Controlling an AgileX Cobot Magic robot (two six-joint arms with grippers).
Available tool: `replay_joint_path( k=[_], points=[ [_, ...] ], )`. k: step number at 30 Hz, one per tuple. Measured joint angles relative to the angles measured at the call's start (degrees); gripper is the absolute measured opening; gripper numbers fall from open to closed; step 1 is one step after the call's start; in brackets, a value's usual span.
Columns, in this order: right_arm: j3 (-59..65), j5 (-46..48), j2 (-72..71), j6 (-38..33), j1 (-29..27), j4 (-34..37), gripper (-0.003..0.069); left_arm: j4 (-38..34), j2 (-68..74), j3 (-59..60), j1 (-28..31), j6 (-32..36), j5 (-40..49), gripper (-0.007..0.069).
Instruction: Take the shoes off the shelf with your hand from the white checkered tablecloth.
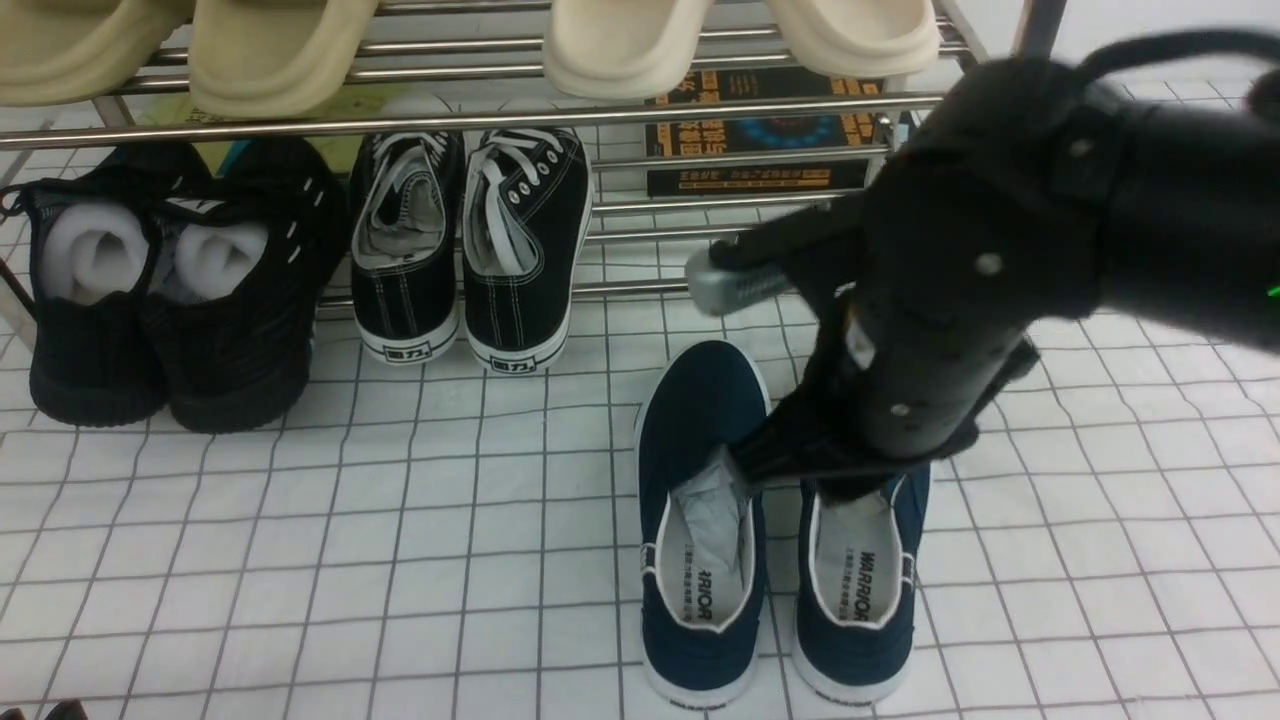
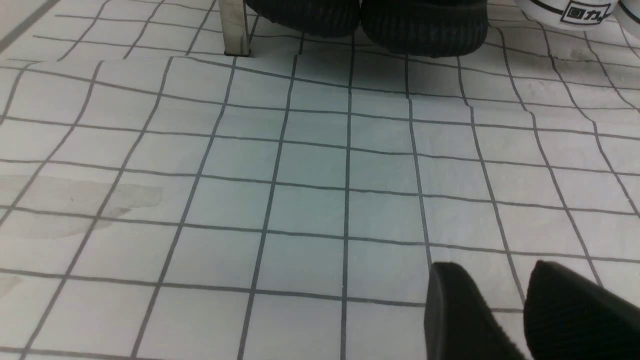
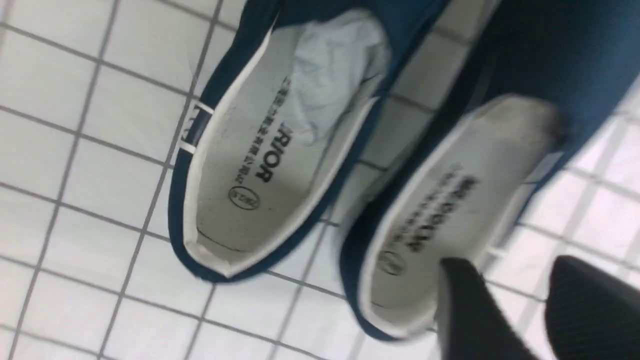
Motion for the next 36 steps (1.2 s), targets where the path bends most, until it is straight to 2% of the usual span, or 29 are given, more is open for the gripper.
replay_joint_path(
  k=[1,2,4,6,10,15,16,17,18,21,24,36],
  points=[
    [-0.5,0.9,-2.3,-0.4,0.0,-0.8,0.0167,0.0,0.0,0.0,0.0,0.0,0.0,0.0239],
    [-0.6,1.0,-2.3,-0.5,0.0,-0.9,0.0167,0.0,0.0,0.0,0.0,0.0,0.0,0.0239],
    [-0.5,2.5,-10.8,-0.8,0.0,-4.3,0.0012,0.0,0.0,0.0,0.0,0.0,0.0,0.0239],
    [0.8,2.8,-16.1,-0.9,0.0,-5.8,-0.0013,0.0,0.0,0.0,0.0,0.0,0.0,0.0239],
    [9.4,0.0,-30.2,-0.3,0.0,-6.9,-0.0015,0.0,0.0,0.0,0.0,0.0,0.0,0.0239],
    [28.7,-20.2,-47.6,0.1,0.0,-7.1,-0.0015,0.0,0.0,0.0,0.0,0.0,0.0,0.0239],
    [29.4,-21.1,-48.2,0.1,0.0,-7.1,-0.0015,0.0,0.0,0.0,0.0,0.0,0.0,0.0239],
    [34.9,-28.8,-52.3,0.1,0.0,-7.1,-0.0014,0.0,0.0,0.0,0.0,0.0,0.0,0.0239],
    [35.5,-28.8,-52.7,0.1,0.0,-7.1,-0.0013,0.0,0.0,0.0,0.0,0.0,0.0,0.0239],
    [43.5,-40.8,-58.7,0.1,0.0,-7.3,-0.0011,0.0,0.0,0.0,0.0,0.0,0.0,0.0239],
    [46.7,-47.5,-62.2,0.1,0.0,-8.6,-0.0010,0.0,0.0,0.0,0.0,0.0,0.0,0.0239],
    [47.6,-49.5,-63.5,0.1,0.0,-13.4,-0.0002,0.0,0.0,0.0,0.0,0.0,0.0,0.0239]
  ],
)
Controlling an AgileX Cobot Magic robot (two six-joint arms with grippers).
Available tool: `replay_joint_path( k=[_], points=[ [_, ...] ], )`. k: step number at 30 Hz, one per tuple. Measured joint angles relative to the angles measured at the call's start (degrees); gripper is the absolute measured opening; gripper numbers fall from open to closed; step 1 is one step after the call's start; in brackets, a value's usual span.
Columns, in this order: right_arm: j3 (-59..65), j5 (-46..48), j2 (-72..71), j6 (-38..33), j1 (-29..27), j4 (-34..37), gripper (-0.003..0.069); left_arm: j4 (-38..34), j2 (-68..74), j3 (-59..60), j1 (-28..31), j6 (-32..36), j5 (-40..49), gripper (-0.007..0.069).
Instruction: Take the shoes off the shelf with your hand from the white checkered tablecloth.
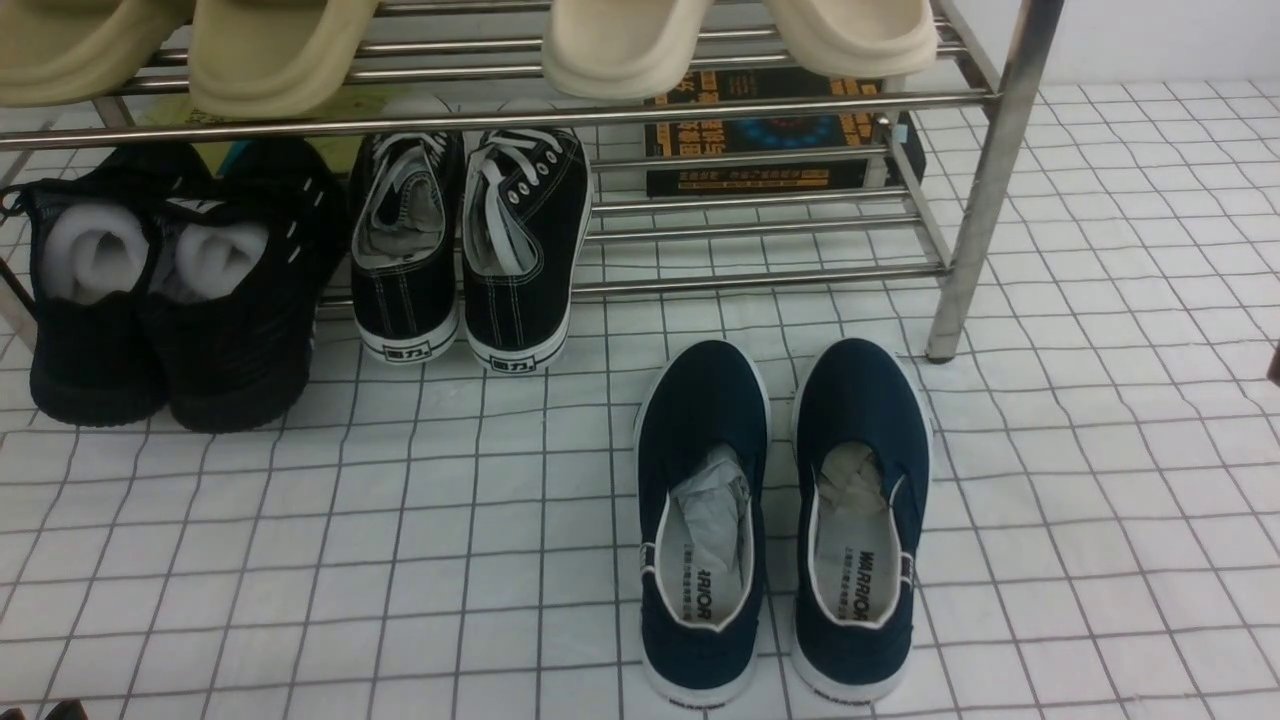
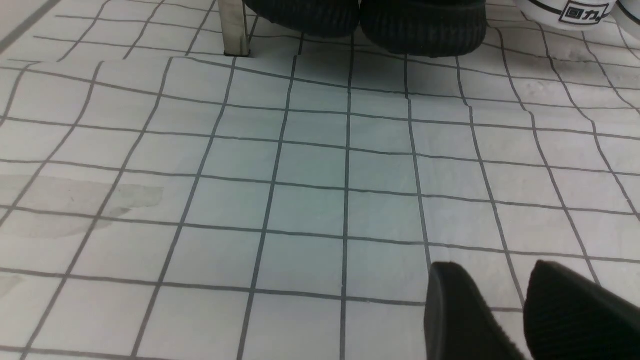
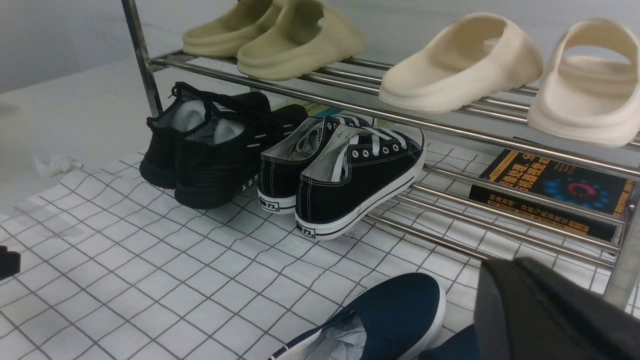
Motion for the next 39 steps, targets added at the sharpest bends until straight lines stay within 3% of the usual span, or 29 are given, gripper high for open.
replay_joint_path(
  k=[18,24,30,33,39],
  points=[
    [0.0,0.0,0.0,0.0,0.0,-1.6,0.0011,0.0,0.0,0.0,0.0,0.0,0.0,0.0241],
    [5.4,-5.8,-2.2,-0.1,-0.8,3.7,0.0015,0.0,0.0,0.0,0.0,0.0,0.0,0.0241],
    [16.4,-13.3,-10.5,-8.4,-10.8,10.0,0.0022,0.0,0.0,0.0,0.0,0.0,0.0,0.0241],
    [22.5,-13.2,-16.0,-13.9,-18.5,11.2,0.0026,0.0,0.0,0.0,0.0,0.0,0.0,0.0241],
    [32.2,-6.3,-27.3,-18.3,-30.7,17.6,0.0031,0.0,0.0,0.0,0.0,0.0,0.0,0.0241]
  ],
)
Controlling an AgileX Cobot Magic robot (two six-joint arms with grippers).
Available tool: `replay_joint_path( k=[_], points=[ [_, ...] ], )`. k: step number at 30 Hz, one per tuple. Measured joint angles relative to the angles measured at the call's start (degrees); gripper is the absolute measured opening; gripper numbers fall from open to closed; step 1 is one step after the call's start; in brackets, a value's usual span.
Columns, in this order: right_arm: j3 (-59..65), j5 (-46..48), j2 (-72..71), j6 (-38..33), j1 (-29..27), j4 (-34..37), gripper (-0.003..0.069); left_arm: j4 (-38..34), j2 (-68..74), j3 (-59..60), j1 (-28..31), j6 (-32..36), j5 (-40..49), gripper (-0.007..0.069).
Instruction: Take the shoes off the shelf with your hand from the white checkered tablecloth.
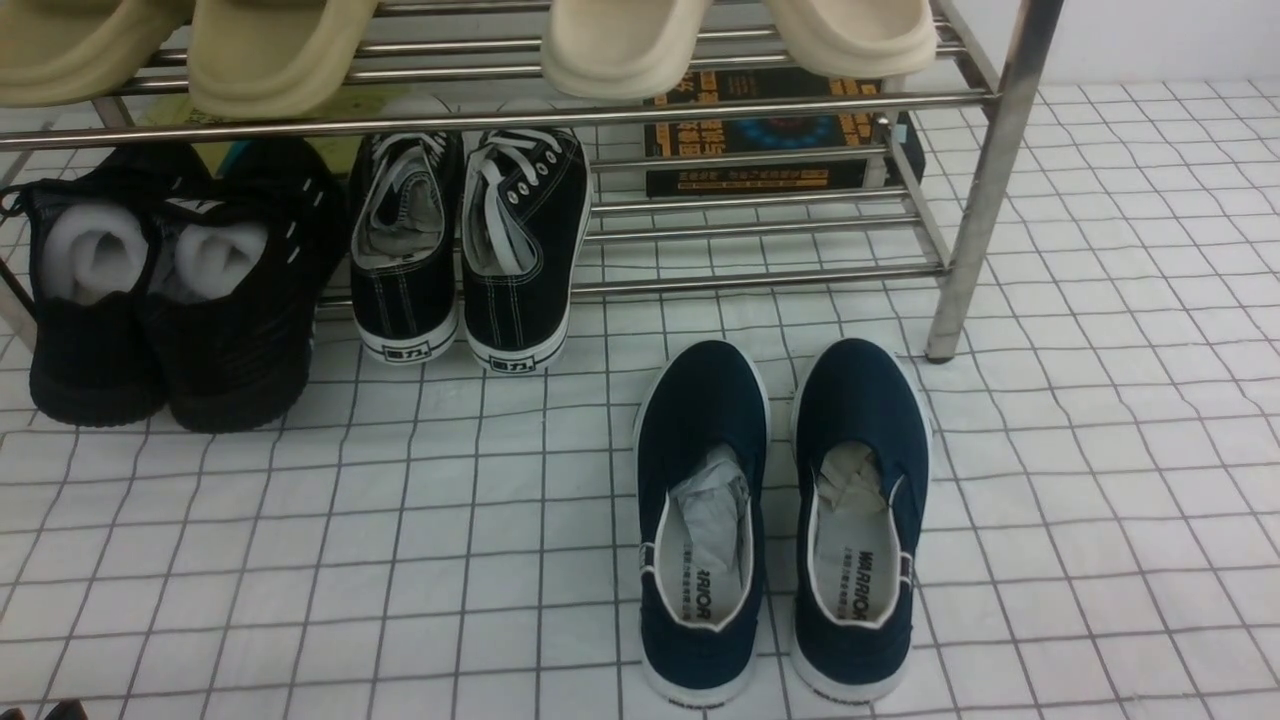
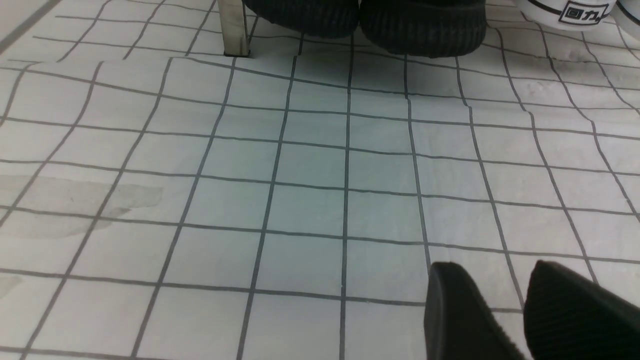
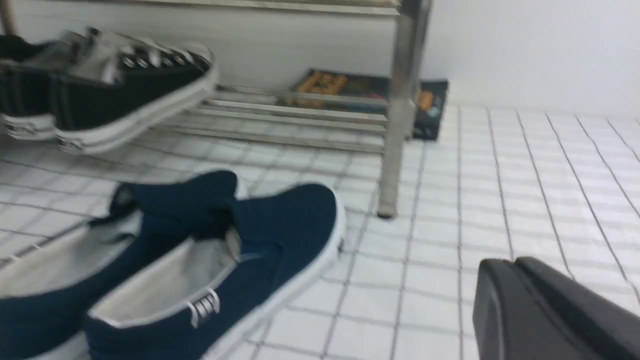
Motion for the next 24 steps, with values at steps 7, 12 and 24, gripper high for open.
replay_joint_path(
  k=[7,12,24],
  points=[
    [4.3,6.8,-2.8,-5.7,-7.2,4.2,0.0037,0.0,0.0,0.0,0.0,0.0,0.0,0.0241],
    [5.0,7.3,-2.9,-6.3,-7.2,4.5,0.0041,0.0,0.0,0.0,0.0,0.0,0.0,0.0241],
    [4.5,10.7,-2.9,-7.3,-9.5,3.5,0.0060,0.0,0.0,0.0,0.0,0.0,0.0,0.0241]
  ],
)
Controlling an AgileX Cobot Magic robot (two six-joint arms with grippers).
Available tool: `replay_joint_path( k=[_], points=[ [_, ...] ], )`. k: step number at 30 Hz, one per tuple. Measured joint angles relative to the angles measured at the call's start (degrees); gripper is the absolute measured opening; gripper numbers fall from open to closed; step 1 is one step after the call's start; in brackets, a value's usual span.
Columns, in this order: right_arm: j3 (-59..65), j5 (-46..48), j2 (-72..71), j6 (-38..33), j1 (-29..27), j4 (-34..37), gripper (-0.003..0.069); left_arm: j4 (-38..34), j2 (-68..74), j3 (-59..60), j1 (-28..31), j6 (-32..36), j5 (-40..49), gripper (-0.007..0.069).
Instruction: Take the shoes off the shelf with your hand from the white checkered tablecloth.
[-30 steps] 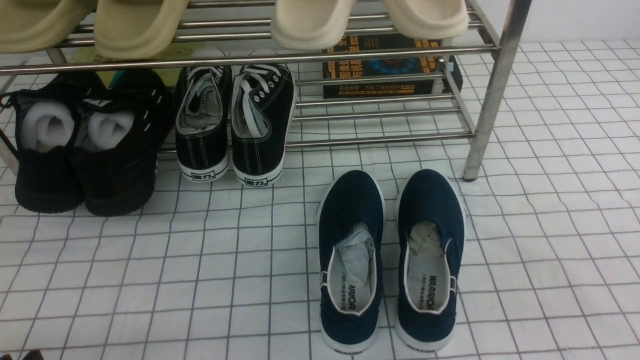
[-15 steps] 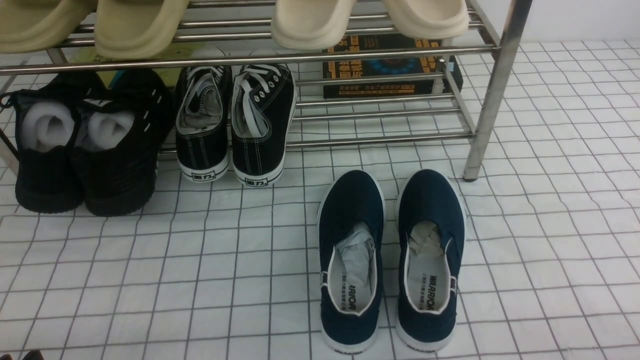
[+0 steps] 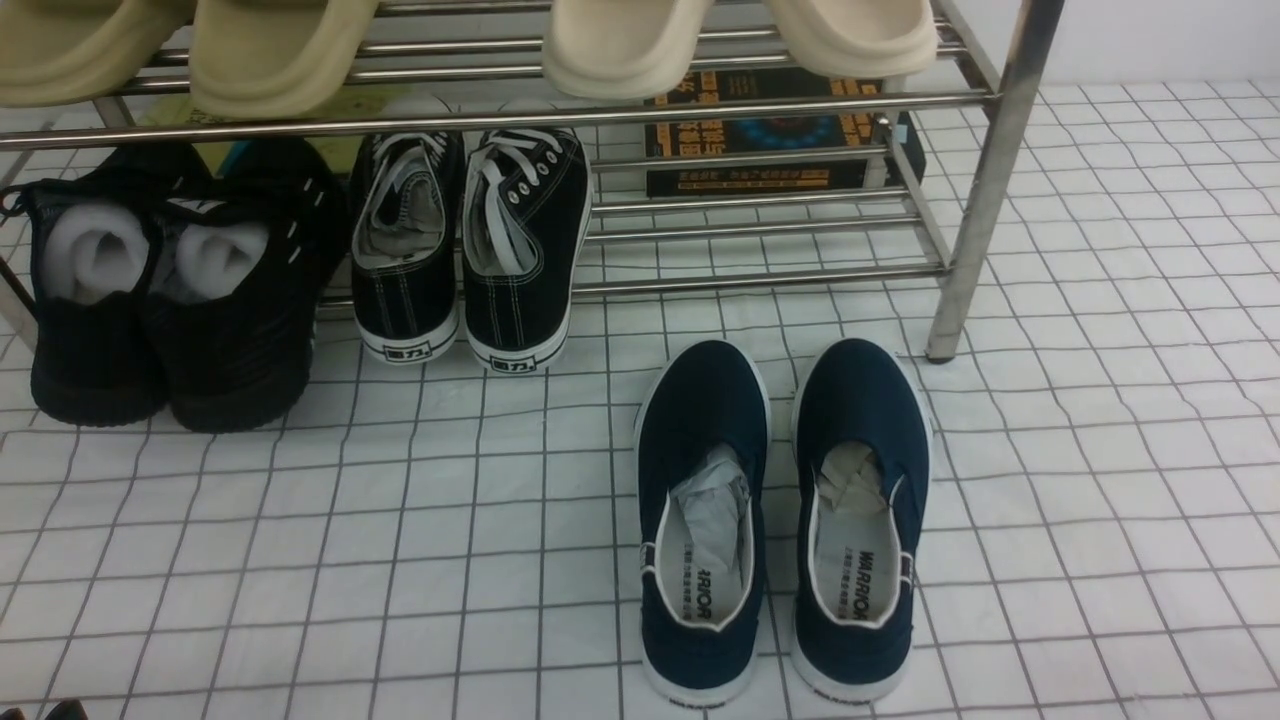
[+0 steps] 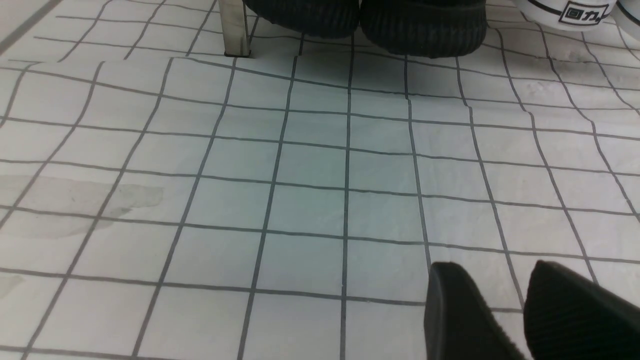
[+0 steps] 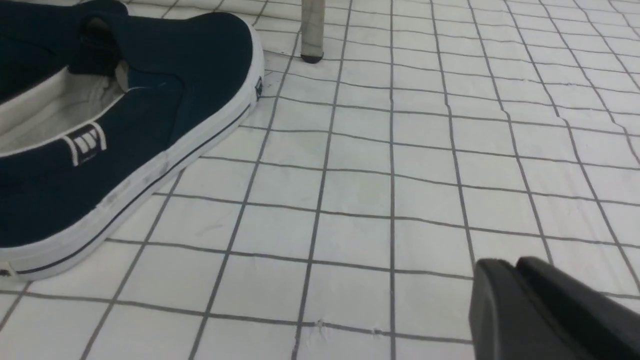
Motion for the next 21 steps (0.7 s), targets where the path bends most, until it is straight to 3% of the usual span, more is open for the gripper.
replay_joint_path(
  k=[21],
  points=[
    [0.0,0.0,0.0,-0.1,-3.6,-0.1,0.0084,0.0,0.0,0.0,0.0,0.0,0.0,0.0241]
  ],
)
